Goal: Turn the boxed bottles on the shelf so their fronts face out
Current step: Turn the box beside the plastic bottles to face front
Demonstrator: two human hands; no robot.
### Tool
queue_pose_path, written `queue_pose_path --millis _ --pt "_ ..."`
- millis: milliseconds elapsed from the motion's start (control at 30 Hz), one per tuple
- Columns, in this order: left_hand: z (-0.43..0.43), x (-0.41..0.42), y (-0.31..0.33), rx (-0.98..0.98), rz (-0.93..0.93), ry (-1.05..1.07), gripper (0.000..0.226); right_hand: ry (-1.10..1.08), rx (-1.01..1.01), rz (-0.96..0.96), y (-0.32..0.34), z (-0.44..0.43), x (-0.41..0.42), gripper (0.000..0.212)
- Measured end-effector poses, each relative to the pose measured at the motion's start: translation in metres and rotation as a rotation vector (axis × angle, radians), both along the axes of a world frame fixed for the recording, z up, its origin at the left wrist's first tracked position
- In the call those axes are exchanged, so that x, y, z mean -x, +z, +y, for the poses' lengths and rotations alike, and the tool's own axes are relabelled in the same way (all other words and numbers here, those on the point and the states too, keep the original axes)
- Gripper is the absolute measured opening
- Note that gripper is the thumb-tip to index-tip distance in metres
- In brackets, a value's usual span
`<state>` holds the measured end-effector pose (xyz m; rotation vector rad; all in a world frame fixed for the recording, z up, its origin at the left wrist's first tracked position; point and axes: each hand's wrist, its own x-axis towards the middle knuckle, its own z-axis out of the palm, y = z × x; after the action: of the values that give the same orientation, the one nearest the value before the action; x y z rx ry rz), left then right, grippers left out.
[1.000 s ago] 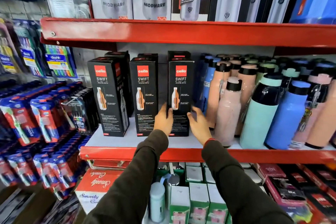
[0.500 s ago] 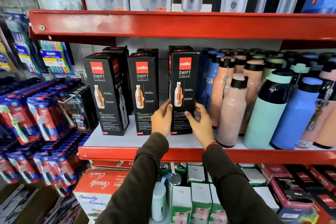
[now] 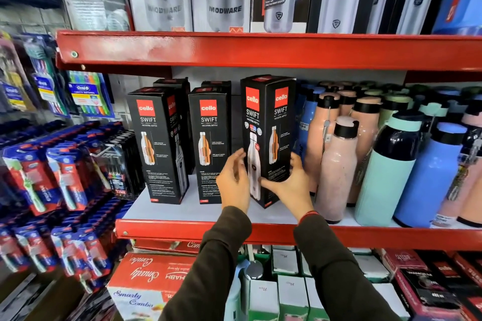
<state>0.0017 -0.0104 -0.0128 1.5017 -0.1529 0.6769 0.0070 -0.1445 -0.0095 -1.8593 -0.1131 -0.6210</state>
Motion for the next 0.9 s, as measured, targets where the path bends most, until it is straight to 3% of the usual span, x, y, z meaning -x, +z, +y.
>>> queue_pose_path --millis 200,433,633,900 --pt "0.004 -0.014 0.0 -0.252 0.024 0.028 0.042 0.063 -0.004 0.008 0.004 -0.008 0.005 0.081" --pt "0.008 -0.013 -0.004 -0.12 0.14 -0.183 0.041 0.203 0.02 0.057 -0.006 -0.017 -0.004 0.1" --pt "0.002 -0.01 -0.015 -0.02 0.098 -0.172 0.037 0.206 0.078 0.076 -0.012 -0.016 -0.01 0.083" --pt "-0.005 -0.016 -0.027 -0.056 0.16 -0.096 0.046 0.2 0.124 0.057 -0.018 -0.011 -0.013 0.079"
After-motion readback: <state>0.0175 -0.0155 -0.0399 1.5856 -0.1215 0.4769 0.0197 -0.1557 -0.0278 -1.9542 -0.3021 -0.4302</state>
